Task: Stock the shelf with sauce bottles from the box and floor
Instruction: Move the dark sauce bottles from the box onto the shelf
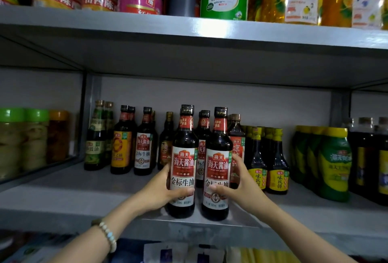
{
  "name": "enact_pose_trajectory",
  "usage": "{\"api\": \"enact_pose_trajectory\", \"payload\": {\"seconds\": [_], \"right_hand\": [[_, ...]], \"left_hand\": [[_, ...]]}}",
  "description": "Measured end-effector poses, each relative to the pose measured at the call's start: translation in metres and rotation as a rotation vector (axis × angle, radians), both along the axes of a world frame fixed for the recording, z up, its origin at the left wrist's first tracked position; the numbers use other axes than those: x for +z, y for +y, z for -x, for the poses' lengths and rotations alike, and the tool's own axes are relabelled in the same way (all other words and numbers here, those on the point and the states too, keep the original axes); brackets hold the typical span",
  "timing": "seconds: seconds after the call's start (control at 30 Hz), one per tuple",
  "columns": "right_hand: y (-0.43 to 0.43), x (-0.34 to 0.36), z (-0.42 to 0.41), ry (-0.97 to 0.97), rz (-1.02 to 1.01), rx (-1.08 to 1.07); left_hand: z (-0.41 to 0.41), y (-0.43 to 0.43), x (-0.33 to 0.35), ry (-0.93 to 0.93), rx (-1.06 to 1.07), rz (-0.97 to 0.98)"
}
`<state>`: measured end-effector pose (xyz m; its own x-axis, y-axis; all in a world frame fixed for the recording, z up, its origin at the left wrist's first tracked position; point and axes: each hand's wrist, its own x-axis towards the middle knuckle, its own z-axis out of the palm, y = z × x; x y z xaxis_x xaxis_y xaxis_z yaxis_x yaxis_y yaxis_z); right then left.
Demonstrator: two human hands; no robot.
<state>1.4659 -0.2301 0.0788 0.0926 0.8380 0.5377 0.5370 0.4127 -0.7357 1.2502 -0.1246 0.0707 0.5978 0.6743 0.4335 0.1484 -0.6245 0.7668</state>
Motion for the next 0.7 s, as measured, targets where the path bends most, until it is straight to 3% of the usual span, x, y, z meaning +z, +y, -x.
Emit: {"api": "enact_pose_trajectory", "payload": {"seconds": [0.7], "right_hand": [[0.067,0.002,-0.002,0.138,0.078,-0.038]], "left_hand": [[-0.024,0.046,0.009,0.064,-0.029,0.077]]}}
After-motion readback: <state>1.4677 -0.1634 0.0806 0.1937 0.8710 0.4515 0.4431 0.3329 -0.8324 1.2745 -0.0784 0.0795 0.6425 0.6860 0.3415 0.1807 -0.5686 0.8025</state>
